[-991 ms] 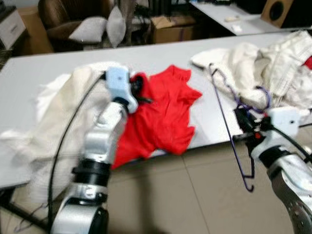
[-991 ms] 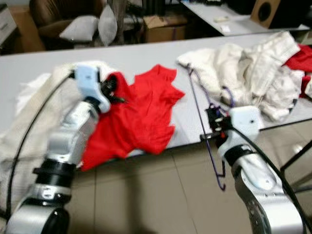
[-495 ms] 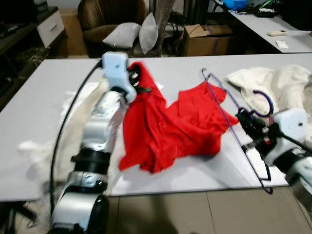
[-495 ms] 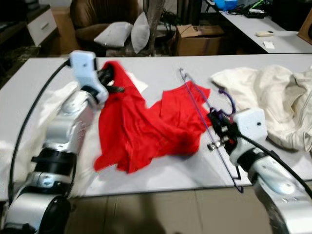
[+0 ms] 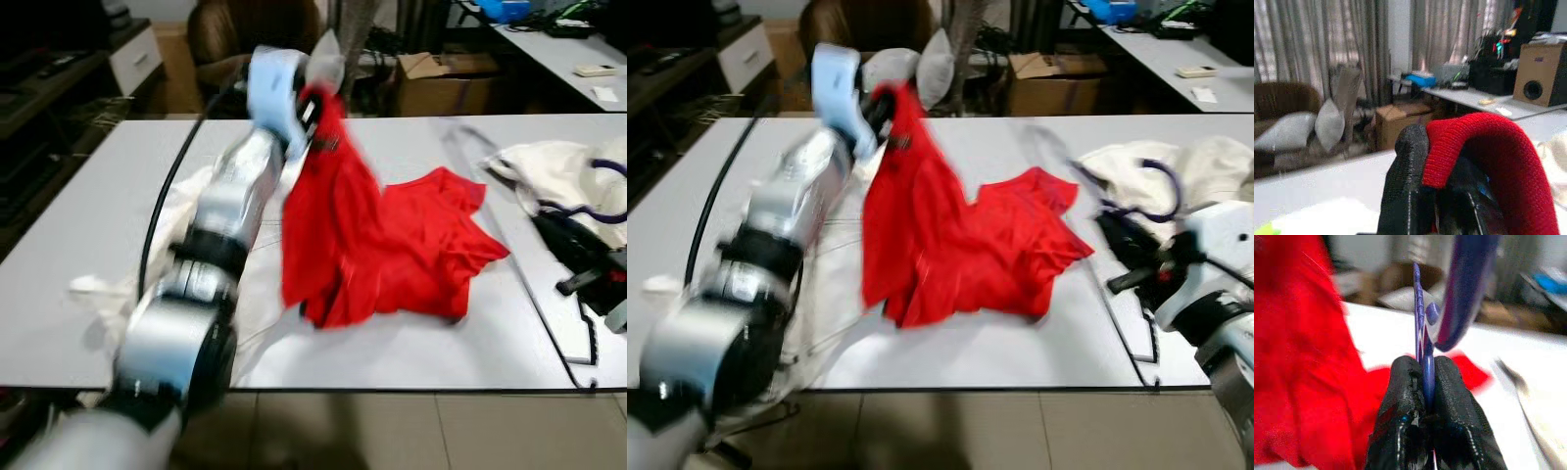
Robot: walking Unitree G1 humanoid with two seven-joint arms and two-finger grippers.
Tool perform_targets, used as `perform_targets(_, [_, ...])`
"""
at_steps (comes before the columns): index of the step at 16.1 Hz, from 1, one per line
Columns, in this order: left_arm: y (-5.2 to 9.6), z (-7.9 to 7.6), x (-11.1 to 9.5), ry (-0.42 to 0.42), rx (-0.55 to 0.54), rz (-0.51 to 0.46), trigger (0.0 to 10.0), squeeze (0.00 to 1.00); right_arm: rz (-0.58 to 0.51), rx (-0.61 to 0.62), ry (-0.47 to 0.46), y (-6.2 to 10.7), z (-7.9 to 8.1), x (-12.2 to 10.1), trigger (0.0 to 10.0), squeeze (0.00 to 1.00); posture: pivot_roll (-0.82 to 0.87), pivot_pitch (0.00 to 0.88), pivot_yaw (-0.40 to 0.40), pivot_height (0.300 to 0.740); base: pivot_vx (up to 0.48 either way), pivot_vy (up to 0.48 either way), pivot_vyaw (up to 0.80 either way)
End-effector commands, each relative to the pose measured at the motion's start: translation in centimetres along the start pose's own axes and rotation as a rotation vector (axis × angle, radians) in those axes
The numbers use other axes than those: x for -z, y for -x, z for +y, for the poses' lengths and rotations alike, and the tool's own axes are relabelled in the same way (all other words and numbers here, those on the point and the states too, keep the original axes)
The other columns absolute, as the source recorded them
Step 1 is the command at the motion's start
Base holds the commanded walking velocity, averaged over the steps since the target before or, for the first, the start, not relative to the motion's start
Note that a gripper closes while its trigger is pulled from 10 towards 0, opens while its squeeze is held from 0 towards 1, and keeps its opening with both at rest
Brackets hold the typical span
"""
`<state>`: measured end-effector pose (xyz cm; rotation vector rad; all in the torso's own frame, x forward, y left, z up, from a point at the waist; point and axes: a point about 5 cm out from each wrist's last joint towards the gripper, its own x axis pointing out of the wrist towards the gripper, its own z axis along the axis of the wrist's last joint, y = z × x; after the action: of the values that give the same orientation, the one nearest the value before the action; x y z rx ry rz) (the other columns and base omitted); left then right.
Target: Hang hanger
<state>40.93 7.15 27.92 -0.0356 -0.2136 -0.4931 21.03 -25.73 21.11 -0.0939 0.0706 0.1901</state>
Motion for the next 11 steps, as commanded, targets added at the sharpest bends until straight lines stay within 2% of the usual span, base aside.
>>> perform_targets(1, [-0.6,0.5,-2.2,-0.041,-0.011,-0.061,0.0,0.0,0.04,0.086,-0.076,-0.2,-0.6,0.8,10.0,0.0,-0.14,0.0,0.089,0.74,0.0,0.0,0.0])
perform_targets(2, [-1.1,1.1,-5.2,-0.091,-0.055,-0.156,0.0,0.0,0.097,0.19,-0.155,-0.6,-1.1,2.1,10.0,0.0,-0.14,0.0,0.093,0.74,0.0,0.0,0.0])
perform_targets(3, [-1.1,1.5,-6.8,-0.085,-0.073,-0.219,0.0,0.0,0.133,0.231,-0.194,-0.7,-1.2,2.8,10.0,0.0,-0.14,0.0,0.093,0.74,0.0,0.0,0.0])
perform_targets(4, [-0.7,2.2,-10.4,-0.081,-0.081,-0.372,0.0,0.0,0.207,0.279,-0.268,-1.6,-0.9,4.6,10.0,0.0,-0.14,0.0,0.1,0.74,0.0,0.0,0.0])
perform_targets(5, [-0.5,2.3,-10.7,-0.089,-0.058,-0.4,0.0,0.0,0.234,0.27,-0.288,-2.6,-0.4,5.4,10.0,0.0,-0.14,0.0,0.099,0.74,0.0,0.0,0.0])
perform_targets(7, [-0.2,2.0,-9.8,-0.127,0.003,-0.394,0.0,0.0,0.247,0.186,-0.329,-5.3,0.7,5.9,10.0,0.0,-0.13,0.0,0.086,0.74,0.0,0.0,0.0])
perform_targets(9, [0.0,1.5,-8.1,-0.162,0.076,-0.381,0.0,0.0,0.2,0.042,-0.368,-9.6,2.2,4.9,10.0,0.0,-0.11,0.0,0.07,0.74,0.0,0.0,0.0])
perform_targets(10, [0.2,1.4,-7.7,-0.17,0.1,-0.382,0.0,0.0,0.181,-0.009,-0.377,-10.9,2.7,4.3,10.0,0.0,-0.11,0.0,0.064,0.74,0.0,0.0,0.0])
perform_targets(11, [0.8,1.2,-7.1,-0.184,0.136,-0.393,0.0,0.0,0.166,-0.098,-0.427,-13.3,3.8,3.5,10.0,0.0,-0.1,0.0,0.058,0.74,0.0,0.0,0.0])
